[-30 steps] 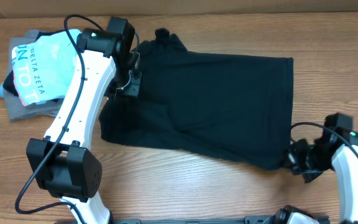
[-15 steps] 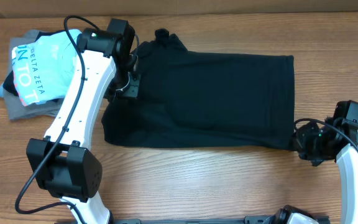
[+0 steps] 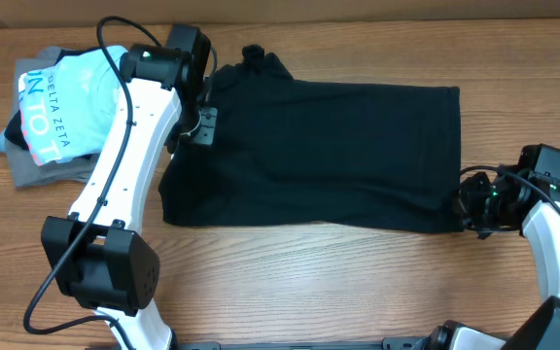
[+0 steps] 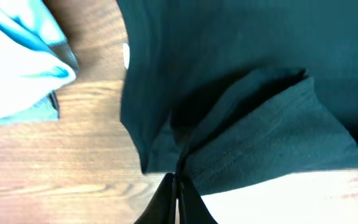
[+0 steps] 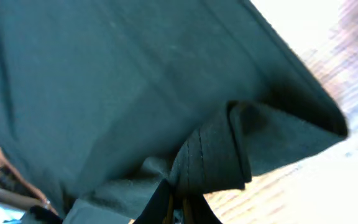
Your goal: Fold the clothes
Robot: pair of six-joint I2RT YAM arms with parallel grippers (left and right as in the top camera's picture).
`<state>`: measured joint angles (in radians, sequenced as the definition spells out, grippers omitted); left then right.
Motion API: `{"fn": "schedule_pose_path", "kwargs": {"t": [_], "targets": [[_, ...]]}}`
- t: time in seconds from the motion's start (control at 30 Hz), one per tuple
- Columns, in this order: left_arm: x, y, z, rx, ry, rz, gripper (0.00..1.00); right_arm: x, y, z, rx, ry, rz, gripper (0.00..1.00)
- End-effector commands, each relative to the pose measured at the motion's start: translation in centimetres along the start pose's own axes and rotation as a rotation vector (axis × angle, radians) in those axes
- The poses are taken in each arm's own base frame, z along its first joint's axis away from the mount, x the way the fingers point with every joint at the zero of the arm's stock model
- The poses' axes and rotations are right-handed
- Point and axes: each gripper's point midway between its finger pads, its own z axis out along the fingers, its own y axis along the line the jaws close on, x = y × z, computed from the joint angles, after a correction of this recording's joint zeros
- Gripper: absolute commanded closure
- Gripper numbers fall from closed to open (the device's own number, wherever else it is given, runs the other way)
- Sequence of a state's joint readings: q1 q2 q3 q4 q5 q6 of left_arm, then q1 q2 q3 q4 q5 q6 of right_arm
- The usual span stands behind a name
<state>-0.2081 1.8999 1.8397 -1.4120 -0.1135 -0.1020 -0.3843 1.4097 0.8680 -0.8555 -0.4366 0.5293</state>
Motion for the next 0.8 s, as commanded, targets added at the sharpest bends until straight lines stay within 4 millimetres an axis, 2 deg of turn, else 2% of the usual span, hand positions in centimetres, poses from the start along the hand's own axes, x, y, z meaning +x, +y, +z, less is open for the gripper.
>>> {"fn": "schedule_pose_path", "kwargs": {"t": [0.0,0.33,0.37,0.43,0.47,0.5,0.63,0.77], "targets": [[-1.1,0.8,-1.2,-0.035,-0.067,-0.019,0.96,-0.7,1.7,0.1,-0.063,-0.004,-0.032,0.95],[-0.9,0.3,-0.5,-0.018,-0.055,-0.016,0.96,-2.1,4.8,0.4,-0.156,-0.070,-0.133,0.94],[-0.9,0.3,-0.3,-0.018,-0.054,-0.016,0.96,-2.2,5.1,0.4,-0.163,-0.077,-0.145,0.85],[-0.9,0.3,0.0,-0.018,-0.052,-0.015,0.93,-2.5,5.6,0.4,-0.173,-0.095,-0.164,0.49],[-0.9,0.2,0.0,-0.018,-0.052,-0.015,0.89,-2.6,5.6,0.4,-0.173,-0.101,-0.166,0.39],[-1.0,0.2,0.1,-0.018,-0.054,-0.015,0.81,-2.6,5.7,0.4,-0.175,-0.103,-0.167,0.36],[-1.3,0.4,0.0,-0.026,-0.067,-0.017,0.62,-3.2,5.1,0.0,-0.172,-0.117,-0.156,0.34],[-1.2,1.6,0.0,-0.074,-0.066,-0.028,0.55,-3.7,4.2,-0.6,-0.159,-0.126,-0.159,0.34]]}}
